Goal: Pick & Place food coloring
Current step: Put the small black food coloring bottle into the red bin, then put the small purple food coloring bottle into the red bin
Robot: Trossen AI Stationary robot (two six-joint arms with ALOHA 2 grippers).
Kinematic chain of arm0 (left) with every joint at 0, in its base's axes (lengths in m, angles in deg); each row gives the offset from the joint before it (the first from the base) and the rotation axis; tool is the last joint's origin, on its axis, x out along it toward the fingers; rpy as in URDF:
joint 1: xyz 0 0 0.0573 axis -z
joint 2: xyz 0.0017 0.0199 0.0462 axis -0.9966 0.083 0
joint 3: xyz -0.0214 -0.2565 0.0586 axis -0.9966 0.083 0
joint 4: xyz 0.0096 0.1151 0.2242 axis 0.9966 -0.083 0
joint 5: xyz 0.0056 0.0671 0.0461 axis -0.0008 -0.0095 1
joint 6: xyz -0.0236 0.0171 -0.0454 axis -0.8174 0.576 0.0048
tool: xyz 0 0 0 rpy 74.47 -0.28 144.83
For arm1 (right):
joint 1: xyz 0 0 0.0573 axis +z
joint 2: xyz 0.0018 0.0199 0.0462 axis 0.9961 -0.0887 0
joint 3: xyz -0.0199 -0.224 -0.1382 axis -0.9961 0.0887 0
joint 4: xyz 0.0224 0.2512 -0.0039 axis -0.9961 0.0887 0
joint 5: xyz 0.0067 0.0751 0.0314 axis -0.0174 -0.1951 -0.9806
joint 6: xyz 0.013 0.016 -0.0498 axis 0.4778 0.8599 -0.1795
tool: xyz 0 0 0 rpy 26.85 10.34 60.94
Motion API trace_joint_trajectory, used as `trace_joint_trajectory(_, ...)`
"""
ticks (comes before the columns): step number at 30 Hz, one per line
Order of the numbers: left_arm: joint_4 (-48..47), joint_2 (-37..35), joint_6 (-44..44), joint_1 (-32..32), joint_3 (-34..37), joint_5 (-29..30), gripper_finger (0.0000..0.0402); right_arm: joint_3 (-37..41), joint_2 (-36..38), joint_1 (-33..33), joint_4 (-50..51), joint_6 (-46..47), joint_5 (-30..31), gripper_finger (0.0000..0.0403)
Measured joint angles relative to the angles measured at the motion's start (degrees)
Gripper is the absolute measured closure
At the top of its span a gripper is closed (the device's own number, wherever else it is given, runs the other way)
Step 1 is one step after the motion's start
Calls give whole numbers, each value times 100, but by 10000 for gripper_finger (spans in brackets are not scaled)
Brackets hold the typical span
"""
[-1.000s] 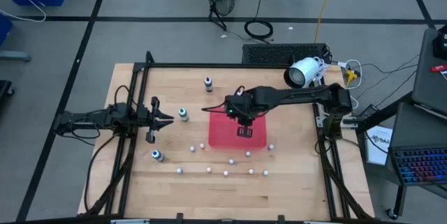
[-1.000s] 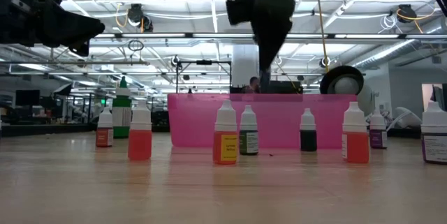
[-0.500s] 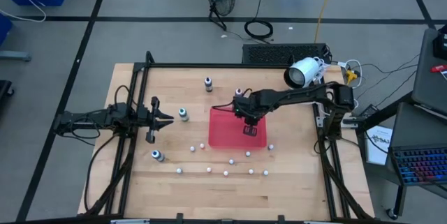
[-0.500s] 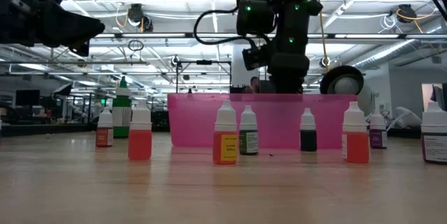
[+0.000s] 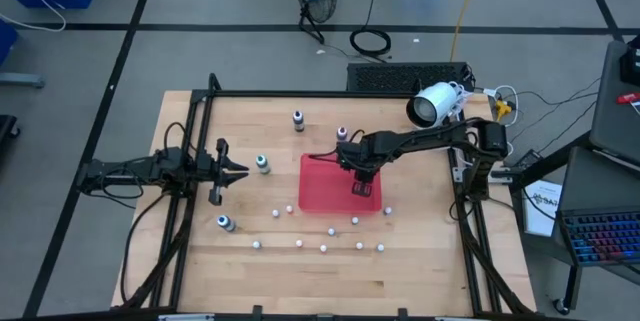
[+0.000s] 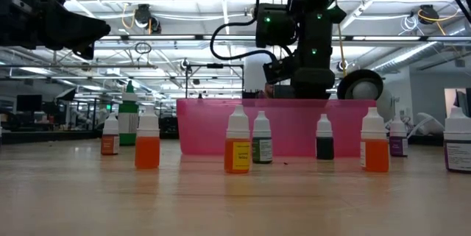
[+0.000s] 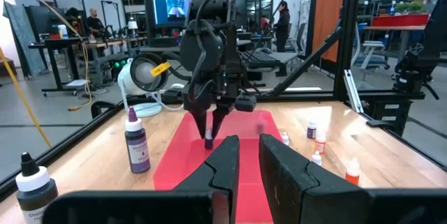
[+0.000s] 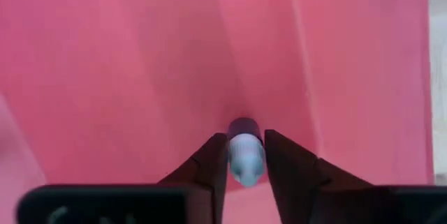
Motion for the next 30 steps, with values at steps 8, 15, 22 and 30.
trace_joint_trajectory(8, 1, 0, -1, 1, 0, 0, 341, -45, 246, 0, 47, 223, 11, 263)
trace_joint_trajectory(15, 1, 0, -1, -1, 0, 0, 341, -63, 1316, 145, 670, 1078, 26, 275)
trace_joint_trajectory(22, 1, 0, -1, -2, 0, 0, 341, 397, 2355, 922, 1815, 2848, 11, 280)
trace_joint_trajectory(30, 1, 0, -1, -1, 0, 0, 341, 1402, 2798, 1711, 1443, 3716, -2, 280)
